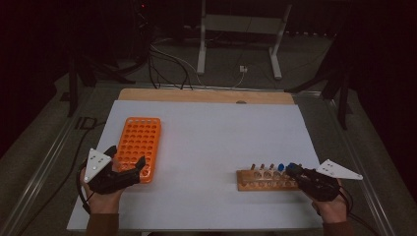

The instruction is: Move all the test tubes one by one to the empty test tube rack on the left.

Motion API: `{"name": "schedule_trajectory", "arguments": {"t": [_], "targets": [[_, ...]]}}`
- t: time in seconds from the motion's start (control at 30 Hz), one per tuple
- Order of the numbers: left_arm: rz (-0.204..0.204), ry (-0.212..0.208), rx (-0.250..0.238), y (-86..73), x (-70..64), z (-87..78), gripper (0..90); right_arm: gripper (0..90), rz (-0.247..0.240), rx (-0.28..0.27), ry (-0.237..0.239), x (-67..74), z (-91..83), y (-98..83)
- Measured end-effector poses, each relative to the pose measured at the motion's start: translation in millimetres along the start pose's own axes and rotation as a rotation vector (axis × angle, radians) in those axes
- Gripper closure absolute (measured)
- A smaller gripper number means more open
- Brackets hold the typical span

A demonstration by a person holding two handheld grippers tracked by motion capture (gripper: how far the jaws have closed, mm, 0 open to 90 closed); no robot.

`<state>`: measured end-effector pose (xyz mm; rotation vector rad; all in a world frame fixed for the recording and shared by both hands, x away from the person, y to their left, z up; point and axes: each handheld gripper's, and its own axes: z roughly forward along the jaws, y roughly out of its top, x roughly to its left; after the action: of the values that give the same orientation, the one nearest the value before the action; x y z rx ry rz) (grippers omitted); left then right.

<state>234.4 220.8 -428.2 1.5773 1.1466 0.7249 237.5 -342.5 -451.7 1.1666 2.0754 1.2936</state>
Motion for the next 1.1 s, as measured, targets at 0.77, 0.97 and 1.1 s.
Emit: {"name": "schedule_trajectory", "arguments": {"t": [0.77, 0.97, 1.1], "targets": [[0.002, -0.084, 0.050, -1.4, -10.4, 20.0, 1.1, 76.7, 0.032, -0.036, 0.001, 2.7, -18.1, 18.0], [0.000, -0.100, 0.056, -0.2, -13.4, 25.2, 1.1, 76.8, 0.034, -0.087, -0.006, 2.6, -31.1, 35.6], [0.005, -0.112, 0.058, 0.4, -16.8, 28.8, 1.1, 76.8, 0.018, -0.110, -0.017, 3.5, -30.7, 48.7]]}}
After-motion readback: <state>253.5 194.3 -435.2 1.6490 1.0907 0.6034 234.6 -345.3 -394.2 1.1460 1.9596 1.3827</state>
